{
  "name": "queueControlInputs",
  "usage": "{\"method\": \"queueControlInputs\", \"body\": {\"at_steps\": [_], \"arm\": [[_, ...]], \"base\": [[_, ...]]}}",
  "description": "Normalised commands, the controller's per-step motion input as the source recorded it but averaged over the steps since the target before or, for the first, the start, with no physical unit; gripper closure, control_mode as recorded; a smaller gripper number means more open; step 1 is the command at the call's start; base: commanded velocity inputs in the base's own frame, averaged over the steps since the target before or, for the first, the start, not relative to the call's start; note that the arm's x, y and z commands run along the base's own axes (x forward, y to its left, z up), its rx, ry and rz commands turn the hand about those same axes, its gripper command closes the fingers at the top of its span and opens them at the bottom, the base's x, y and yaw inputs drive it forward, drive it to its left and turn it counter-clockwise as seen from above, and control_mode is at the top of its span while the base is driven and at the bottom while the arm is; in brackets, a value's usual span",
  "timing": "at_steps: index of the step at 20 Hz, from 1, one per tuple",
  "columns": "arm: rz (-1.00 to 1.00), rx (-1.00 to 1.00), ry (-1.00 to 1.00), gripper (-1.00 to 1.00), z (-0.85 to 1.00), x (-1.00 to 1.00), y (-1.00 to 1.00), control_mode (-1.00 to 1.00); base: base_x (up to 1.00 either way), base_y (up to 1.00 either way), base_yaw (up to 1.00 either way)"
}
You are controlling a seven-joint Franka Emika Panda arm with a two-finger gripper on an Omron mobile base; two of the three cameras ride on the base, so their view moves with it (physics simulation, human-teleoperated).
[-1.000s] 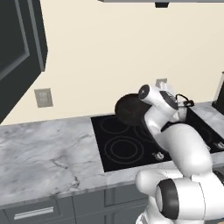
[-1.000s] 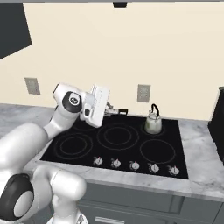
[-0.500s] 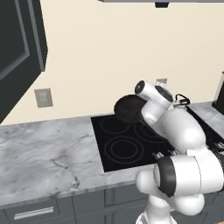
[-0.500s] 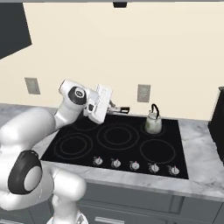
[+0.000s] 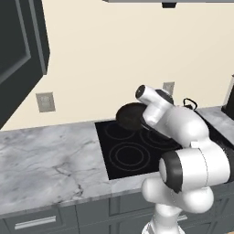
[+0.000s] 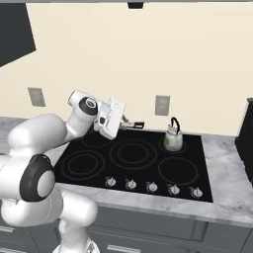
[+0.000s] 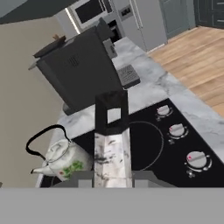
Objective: Pick the pan from the cabinet and place it on the stove. Then turn on the stove burner for the pan.
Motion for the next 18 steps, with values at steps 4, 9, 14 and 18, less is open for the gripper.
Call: {"method": "queueControlInputs", "body": {"at_steps": [4,9,14,18], "arm": [[-0.01,0.00,0.02,1.00,-0.31,0.16,0.00,-1.00],[-0.03,0.00,0.00,1.00,-0.44,0.12,0.06,-1.00],[-0.05,0.00,0.00,1.00,-0.37,0.21,0.09,-1.00],[-0.05,0.00,0.01,1.00,-0.32,0.33,0.11,-1.00]], "base": [[0.00,0.00,0.00],[0.00,0.00,0.00],[0.00,0.00,0.00],[0.00,0.00,0.00]]}}
